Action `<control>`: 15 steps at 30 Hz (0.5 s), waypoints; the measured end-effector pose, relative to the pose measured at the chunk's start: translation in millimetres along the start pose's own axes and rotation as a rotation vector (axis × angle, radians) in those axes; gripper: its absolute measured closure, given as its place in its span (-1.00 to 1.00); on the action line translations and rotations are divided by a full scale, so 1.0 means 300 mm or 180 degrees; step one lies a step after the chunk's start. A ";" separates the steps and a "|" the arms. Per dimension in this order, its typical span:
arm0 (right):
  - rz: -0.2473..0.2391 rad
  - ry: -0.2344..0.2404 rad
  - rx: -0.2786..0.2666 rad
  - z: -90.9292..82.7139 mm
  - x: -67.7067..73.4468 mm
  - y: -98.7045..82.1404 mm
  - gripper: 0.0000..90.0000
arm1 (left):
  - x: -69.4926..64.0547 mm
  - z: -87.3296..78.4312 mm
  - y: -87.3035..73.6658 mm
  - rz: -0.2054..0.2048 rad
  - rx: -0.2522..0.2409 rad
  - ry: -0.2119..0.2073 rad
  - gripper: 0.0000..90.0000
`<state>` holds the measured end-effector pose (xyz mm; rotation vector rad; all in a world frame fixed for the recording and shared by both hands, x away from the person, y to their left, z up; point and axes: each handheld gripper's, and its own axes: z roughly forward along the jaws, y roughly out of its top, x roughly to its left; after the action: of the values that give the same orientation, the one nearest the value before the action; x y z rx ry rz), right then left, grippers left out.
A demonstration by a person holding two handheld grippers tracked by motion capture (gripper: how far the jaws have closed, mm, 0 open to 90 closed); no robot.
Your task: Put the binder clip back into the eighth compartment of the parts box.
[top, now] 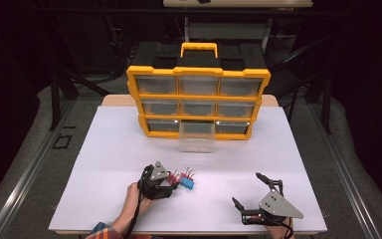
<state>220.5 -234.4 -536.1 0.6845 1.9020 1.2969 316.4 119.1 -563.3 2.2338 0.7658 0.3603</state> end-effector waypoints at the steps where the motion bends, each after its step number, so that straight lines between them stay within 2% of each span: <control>1: 0.0000 0.0001 -0.0002 0.000 0.000 0.000 -1.00 | 0.001 -0.002 -0.001 -0.0001 0.0002 -0.0008 0.10; 10: -0.0003 0.0000 -0.0011 -0.002 -0.002 0.000 -1.00 | 0.013 -0.021 -0.004 0.0006 -0.0027 0.0035 0.10; 15: -0.0008 0.0003 -0.0008 -0.002 -0.002 0.001 -1.00 | 0.028 -0.038 -0.009 -0.0053 -0.0071 0.0073 0.10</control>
<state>220.4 -235.0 -535.7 0.6801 1.9012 1.2980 316.5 132.2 -557.0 2.2047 0.7881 0.3852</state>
